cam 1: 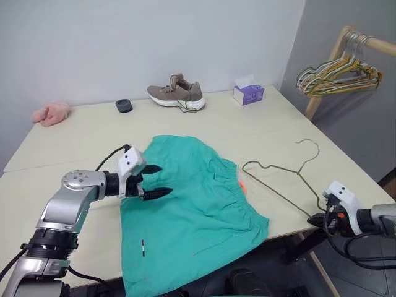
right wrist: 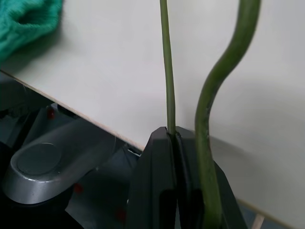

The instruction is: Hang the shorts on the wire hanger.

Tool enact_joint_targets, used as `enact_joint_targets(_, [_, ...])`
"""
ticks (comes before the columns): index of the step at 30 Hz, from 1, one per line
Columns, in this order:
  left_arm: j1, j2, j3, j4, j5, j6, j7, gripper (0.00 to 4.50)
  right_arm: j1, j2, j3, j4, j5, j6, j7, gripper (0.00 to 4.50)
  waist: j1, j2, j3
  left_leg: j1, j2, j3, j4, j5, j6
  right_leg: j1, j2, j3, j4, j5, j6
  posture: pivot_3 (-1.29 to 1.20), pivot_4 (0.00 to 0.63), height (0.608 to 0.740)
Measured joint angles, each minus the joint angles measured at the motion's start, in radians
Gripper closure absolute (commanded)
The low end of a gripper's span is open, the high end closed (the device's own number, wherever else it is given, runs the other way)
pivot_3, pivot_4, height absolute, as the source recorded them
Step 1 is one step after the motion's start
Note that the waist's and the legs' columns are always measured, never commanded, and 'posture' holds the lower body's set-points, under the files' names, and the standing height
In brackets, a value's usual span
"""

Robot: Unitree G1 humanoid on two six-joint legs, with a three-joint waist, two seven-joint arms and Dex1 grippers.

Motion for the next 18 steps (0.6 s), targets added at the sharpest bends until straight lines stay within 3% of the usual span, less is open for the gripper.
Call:
enact_joint_targets(9, [0.0, 0.0, -0.002, -0.017, 0.013, -0.014, -0.013, 0.03, -0.006, 0.0, -0.004, -0.087, 0.071, 0.021, 0.002, 4.5, -0.011, 0.0, 0.0, 0.0, 0.0, 0.0, 0.0, 0.0, 0.0, 0.0, 0.001, 0.0, 0.0, 0.0, 0.0, -0.28, 0.0, 0.74])
enact_joint_targets(18, [0.018, 0.003, 0.003, -0.043, 0.013, -0.007, 0.007, 0.03, -0.054, -0.02, 0.071, -0.08, 0.076, 0.026, 0.005, 4.5, -0.006, 0.0, 0.0, 0.0, 0.0, 0.0, 0.0, 0.0, 0.0, 0.0, 0.0, 0.0, -0.001, 0.0, 0.0, -0.25, 0.0, 0.74])
